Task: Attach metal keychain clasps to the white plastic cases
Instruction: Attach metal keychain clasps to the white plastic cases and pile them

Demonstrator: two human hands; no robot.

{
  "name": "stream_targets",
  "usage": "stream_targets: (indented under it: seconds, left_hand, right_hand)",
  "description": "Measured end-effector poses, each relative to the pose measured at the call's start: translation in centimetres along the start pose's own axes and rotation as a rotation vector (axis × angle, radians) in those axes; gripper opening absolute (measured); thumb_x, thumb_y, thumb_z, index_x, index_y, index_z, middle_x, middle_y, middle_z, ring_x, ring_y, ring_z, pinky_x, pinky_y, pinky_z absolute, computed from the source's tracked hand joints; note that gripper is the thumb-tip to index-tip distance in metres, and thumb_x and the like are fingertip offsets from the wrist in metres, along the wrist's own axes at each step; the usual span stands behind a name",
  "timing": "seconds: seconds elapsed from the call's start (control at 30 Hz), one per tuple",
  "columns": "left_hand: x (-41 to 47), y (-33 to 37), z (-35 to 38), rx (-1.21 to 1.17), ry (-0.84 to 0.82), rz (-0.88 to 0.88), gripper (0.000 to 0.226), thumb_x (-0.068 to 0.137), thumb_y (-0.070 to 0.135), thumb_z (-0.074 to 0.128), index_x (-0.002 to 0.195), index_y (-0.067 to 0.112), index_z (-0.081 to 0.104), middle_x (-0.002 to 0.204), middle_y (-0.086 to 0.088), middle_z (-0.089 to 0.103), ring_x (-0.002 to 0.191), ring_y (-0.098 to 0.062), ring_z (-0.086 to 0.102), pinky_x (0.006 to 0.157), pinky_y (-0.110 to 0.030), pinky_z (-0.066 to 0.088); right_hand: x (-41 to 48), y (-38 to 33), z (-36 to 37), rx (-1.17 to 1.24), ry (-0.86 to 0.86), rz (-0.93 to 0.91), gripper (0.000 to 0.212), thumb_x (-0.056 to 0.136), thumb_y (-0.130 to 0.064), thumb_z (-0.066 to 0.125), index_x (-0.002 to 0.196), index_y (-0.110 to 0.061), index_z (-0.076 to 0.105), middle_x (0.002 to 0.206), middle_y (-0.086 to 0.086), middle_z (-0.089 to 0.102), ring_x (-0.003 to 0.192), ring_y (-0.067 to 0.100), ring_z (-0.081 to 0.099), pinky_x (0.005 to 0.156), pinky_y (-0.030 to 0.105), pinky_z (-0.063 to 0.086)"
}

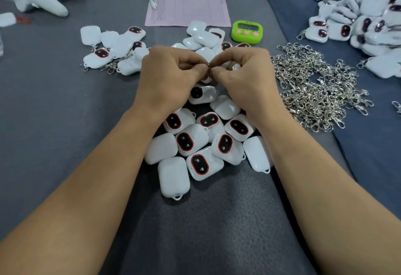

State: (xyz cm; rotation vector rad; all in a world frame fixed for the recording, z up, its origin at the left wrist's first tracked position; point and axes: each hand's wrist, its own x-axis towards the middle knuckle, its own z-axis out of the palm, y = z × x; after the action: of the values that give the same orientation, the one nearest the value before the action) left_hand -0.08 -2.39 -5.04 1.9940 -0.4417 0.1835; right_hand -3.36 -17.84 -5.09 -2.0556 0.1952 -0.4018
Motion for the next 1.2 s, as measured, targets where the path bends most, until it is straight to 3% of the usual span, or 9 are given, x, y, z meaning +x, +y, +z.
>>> stream_targets:
  seconds: [0.23, 0.37, 0.47, 0.63, 0.77, 0.9, 1.0, 1.1, 1.2]
  left_hand:
    - [-0.38, 0.13, -0.23, 0.013, 0.020, 0.005, 0.018, 0.080, 0.010, 0.078, 0.084, 0.027, 0.080, 0.073, 0.020, 0.073, 0.068, 0.004, 0.071, 0.063, -0.010, 0.052]
    - [-0.35, 0.10, -0.22, 0.073, 0.034, 0.024, 0.020, 0.080, 0.013, 0.076, 0.085, 0.031, 0.082, 0.075, 0.024, 0.073, 0.072, 0.008, 0.069, 0.066, -0.010, 0.052]
    - [-0.29, 0.16, -0.25, 0.157, 0.034, 0.072, 0.019, 0.079, 0.016, 0.075, 0.085, 0.032, 0.082, 0.074, 0.023, 0.072, 0.077, 0.013, 0.065, 0.072, -0.010, 0.051]
    - [-0.28, 0.23, -0.64, 0.175, 0.035, 0.125, 0.020, 0.077, 0.012, 0.077, 0.086, 0.028, 0.082, 0.072, 0.033, 0.061, 0.077, 0.017, 0.063, 0.069, -0.003, 0.045]
    - [-0.42, 0.17, -0.59, 0.141, 0.040, 0.109, 0.024, 0.077, 0.010, 0.077, 0.096, 0.025, 0.081, 0.075, 0.023, 0.069, 0.074, 0.009, 0.068, 0.070, -0.006, 0.049]
    - [-0.31, 0.44, -0.52, 0.097, 0.010, 0.110, 0.026, 0.080, 0.008, 0.077, 0.103, 0.021, 0.079, 0.080, 0.015, 0.074, 0.078, 0.006, 0.070, 0.075, -0.006, 0.049]
    - [-0.28, 0.65, -0.35, 0.019, 0.033, 0.078, 0.021, 0.081, 0.011, 0.078, 0.099, 0.023, 0.079, 0.082, 0.017, 0.074, 0.077, 0.005, 0.071, 0.073, -0.013, 0.053]
    - [-0.36, 0.70, -0.16, -0.040, 0.106, 0.024, 0.017, 0.080, 0.017, 0.082, 0.093, 0.027, 0.079, 0.078, 0.023, 0.073, 0.074, 0.008, 0.070, 0.067, -0.007, 0.050]
    - [-0.28, 0.60, -0.44, -0.059, 0.037, 0.003, 0.023, 0.078, 0.014, 0.082, 0.081, 0.036, 0.077, 0.073, 0.022, 0.074, 0.072, 0.003, 0.071, 0.068, -0.013, 0.054]
  right_hand:
    - [-0.53, -0.17, -0.14, -0.042, -0.085, 0.007, 0.010, 0.077, -0.017, 0.078, 0.076, -0.027, 0.078, 0.054, -0.011, 0.055, 0.049, 0.004, 0.043, 0.051, 0.019, 0.035]
    - [-0.45, -0.23, -0.08, -0.124, -0.067, -0.008, 0.014, 0.078, -0.019, 0.076, 0.069, -0.030, 0.076, 0.053, -0.017, 0.060, 0.054, 0.002, 0.051, 0.054, 0.015, 0.037]
    - [-0.40, -0.29, -0.01, -0.161, -0.035, -0.019, 0.019, 0.078, -0.020, 0.075, 0.063, -0.032, 0.072, 0.046, -0.025, 0.054, 0.052, -0.001, 0.051, 0.049, 0.010, 0.033]
    - [-0.72, -0.33, 0.07, -0.103, -0.031, -0.021, 0.011, 0.076, -0.026, 0.080, 0.067, -0.028, 0.074, 0.041, -0.020, 0.048, 0.045, 0.004, 0.045, 0.046, 0.013, 0.028]
    - [-0.75, -0.36, 0.03, -0.103, -0.056, -0.007, 0.014, 0.078, -0.023, 0.079, 0.066, -0.027, 0.073, 0.040, -0.014, 0.044, 0.042, 0.006, 0.040, 0.044, 0.014, 0.026]
    - [-0.57, -0.31, -0.16, -0.118, -0.086, -0.028, 0.015, 0.080, -0.019, 0.076, 0.068, -0.029, 0.073, 0.051, -0.013, 0.053, 0.046, 0.002, 0.043, 0.048, 0.013, 0.031]
    - [-0.52, -0.26, 0.01, -0.062, -0.103, -0.009, 0.018, 0.080, -0.015, 0.074, 0.067, -0.028, 0.074, 0.048, -0.015, 0.055, 0.047, 0.002, 0.045, 0.051, 0.015, 0.034]
    - [-0.49, -0.34, 0.00, 0.083, -0.058, 0.029, 0.014, 0.077, -0.013, 0.075, 0.068, -0.024, 0.077, 0.058, -0.010, 0.068, 0.057, 0.005, 0.055, 0.058, 0.026, 0.046]
    - [-0.28, -0.27, -0.28, 0.130, -0.050, 0.045, 0.018, 0.076, -0.011, 0.075, 0.066, -0.026, 0.076, 0.062, -0.009, 0.071, 0.064, 0.008, 0.062, 0.065, 0.028, 0.051]
